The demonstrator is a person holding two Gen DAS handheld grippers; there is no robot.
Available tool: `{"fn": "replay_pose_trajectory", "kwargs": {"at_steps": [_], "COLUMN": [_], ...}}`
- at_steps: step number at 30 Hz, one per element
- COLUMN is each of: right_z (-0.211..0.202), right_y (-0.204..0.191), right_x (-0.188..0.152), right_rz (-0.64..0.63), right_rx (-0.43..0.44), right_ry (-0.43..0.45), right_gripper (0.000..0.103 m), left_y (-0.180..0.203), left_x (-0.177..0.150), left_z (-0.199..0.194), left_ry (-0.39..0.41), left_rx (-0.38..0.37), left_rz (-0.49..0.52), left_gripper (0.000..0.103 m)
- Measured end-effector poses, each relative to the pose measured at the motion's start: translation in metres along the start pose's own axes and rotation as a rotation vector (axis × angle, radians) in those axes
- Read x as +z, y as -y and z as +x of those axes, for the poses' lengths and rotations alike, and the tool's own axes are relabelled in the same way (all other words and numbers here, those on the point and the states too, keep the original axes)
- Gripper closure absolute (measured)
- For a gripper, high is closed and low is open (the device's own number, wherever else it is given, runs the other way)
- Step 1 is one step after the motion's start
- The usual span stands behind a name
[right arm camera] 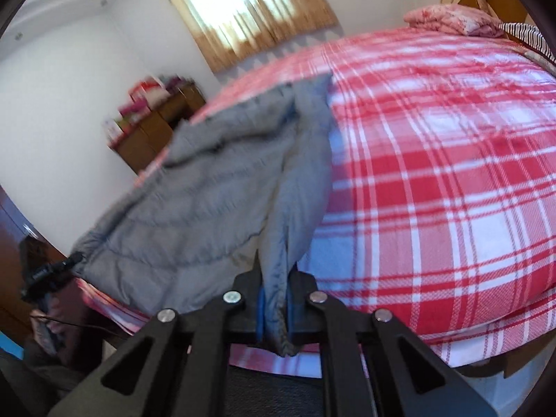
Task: Fold large clothes
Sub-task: 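Lift the hem end and fold it over toward the collar with both grippers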
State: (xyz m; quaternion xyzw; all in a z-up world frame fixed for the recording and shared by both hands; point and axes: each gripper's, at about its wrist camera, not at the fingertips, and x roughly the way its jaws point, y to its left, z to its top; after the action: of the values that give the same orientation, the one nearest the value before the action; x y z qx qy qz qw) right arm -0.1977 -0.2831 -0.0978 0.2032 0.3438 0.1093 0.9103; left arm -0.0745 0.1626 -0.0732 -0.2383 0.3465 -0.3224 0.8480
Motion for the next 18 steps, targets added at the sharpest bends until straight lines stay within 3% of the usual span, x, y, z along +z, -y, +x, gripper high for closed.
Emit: {"fn": "replay_pose_trajectory", "kwargs": {"at_steps": [6,10,13,15,17,18], "right_z": [-0.054,-0.097,-0.111,-0.102,-0.087,-0.08], "right_y": [-0.023,-0.035,-0.042,-0.04,-0.04,-0.039], "right_x": [0.019,0.043,0.069,0.085,0.095,0.098], "right_rz": [-0.026,-0.039,-0.036,-0.026,-0.034,-0.031], "right_rx": [0.07,0.134,0.168,0.167,0.144,0.145], "right_ry": [0.102,0.224,0.321,0.327,0.305,0.287], "right_gripper": [0.091,0.091,0.091,0.091,0.091,0.091], "left_y": [0.043,0.073,0.072,0.067,0.053,0.045], "left_x": [0.017,0.041,0.065,0.083,0.095,0.097], "left_z": [-0.049,-0.095,-0.114,-0.108,-0.09,-0.081], "left_ry": [0.121,0.274,0.393,0.417,0.356,0.309], "left_rx": [-0.136,-0.201,-0.229,-0.133,-0.01,0.012], "left_rz": [0.108,0.197,0.171,0.169,0.129,0.101], "left_gripper": [0.088,0.088,0.088,0.088,0.088,0.088]}}
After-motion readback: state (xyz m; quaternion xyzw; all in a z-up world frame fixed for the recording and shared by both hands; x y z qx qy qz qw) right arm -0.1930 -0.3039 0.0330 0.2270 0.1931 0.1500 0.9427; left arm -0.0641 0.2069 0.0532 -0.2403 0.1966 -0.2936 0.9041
